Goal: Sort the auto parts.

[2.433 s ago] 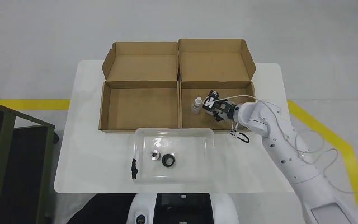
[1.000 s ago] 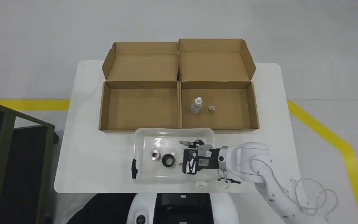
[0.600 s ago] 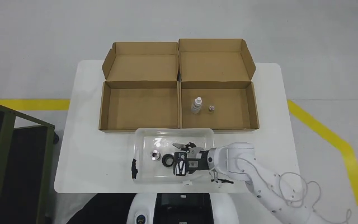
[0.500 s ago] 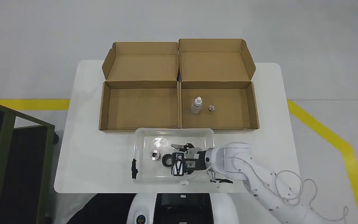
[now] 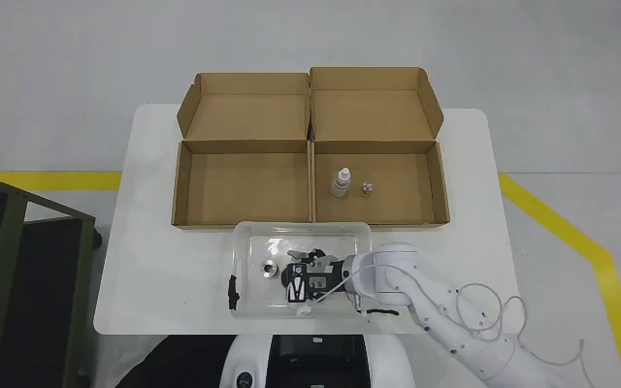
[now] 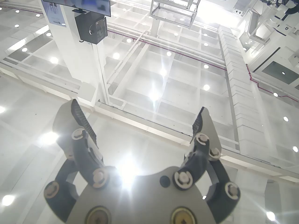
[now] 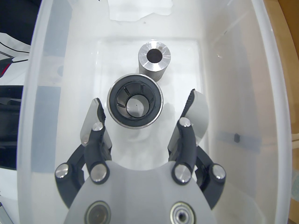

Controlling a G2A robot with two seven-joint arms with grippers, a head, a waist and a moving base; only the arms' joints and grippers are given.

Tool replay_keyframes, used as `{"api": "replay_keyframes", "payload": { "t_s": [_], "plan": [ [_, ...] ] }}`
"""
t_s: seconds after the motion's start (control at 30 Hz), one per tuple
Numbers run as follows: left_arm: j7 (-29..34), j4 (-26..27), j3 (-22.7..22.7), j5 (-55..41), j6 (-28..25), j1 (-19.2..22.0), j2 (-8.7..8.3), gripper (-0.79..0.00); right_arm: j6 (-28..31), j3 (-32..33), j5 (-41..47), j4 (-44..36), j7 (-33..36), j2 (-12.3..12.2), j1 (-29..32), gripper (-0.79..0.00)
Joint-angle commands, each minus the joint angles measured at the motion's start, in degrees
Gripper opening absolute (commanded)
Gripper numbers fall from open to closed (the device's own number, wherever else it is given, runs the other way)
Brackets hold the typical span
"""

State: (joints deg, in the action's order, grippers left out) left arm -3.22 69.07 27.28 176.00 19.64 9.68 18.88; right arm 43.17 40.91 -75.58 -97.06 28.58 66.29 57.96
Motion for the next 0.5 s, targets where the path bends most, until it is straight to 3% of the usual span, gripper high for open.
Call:
{"api": "replay_keyframes", "payload": {
  "t_s": [0.0,0.13,0.3,0.47],
  "plan": [
    [0.0,0.0,0.0,0.0,0.0,0.0,0.0,0.0,0.2,-0.4,0.2,0.6,-0.2,0.2,-0.4,-0.237],
    [0.0,0.0,0.0,0.0,0.0,0.0,0.0,0.0,0.6,-0.9,0.8,1.7,-0.5,0.6,-1.1,-0.394],
    [0.0,0.0,0.0,0.0,0.0,0.0,0.0,0.0,1.3,-1.1,1.7,2.4,-0.7,0.8,-1.4,-0.437],
    [0.0,0.0,0.0,0.0,0.0,0.0,0.0,0.0,2.1,-0.8,2.4,2.4,-1.1,0.8,-1.4,-0.727]
  ]
}}
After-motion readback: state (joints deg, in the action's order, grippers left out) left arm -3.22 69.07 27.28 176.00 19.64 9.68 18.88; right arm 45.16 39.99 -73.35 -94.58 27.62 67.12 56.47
